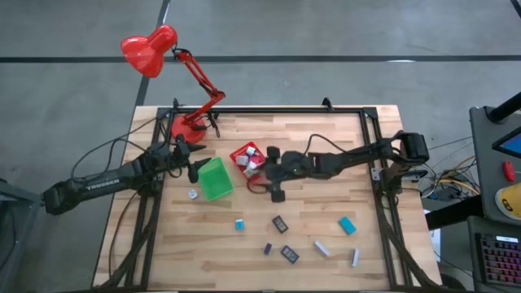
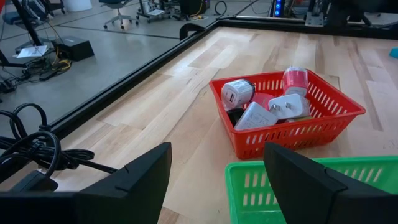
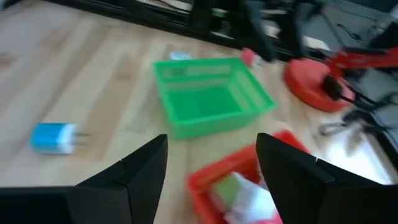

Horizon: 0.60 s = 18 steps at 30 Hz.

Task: Pick & Place Office items
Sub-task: Put the blue charger adapter into the red bin

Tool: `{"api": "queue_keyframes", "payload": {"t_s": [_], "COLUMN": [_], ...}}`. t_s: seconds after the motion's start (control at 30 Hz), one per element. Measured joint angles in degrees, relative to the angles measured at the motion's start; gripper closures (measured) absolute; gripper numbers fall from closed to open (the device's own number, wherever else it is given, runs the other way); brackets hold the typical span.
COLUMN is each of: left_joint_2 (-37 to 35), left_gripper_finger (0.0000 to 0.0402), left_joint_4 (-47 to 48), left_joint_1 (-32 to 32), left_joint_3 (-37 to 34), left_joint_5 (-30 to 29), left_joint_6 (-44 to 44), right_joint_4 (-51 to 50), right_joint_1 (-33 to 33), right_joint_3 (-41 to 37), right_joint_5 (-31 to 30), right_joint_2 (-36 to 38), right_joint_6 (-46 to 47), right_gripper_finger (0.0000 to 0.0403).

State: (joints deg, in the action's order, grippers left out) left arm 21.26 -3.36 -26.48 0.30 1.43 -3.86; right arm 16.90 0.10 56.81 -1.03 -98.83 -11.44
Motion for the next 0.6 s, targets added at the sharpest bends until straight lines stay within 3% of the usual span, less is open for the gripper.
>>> {"api": "queue_keyframes", "payload": {"t_s": [0.2,0.47,0.6], "left_joint_2": [0.0,0.0,0.0], "left_gripper_finger": [0.0145,0.0145,0.0145], "left_joint_4": [0.0,0.0,0.0], "left_joint_1": [0.0,0.0,0.0], "left_joint_3": [0.0,0.0,0.0], "left_joint_5": [0.0,0.0,0.0], "left_joint_6": [0.0,0.0,0.0], "right_joint_4": [1.5,22.3,27.0], "right_joint_1": [3.3,4.3,5.8], "right_joint_3": [-2.4,-12.9,-17.5], "right_joint_5": [0.0,8.2,8.9], "right_joint_2": [0.1,0.2,-1.1], "right_joint_6": [0.1,0.2,0.2], "right_gripper_finger": [0.0158,0.0145,0.0142]}}
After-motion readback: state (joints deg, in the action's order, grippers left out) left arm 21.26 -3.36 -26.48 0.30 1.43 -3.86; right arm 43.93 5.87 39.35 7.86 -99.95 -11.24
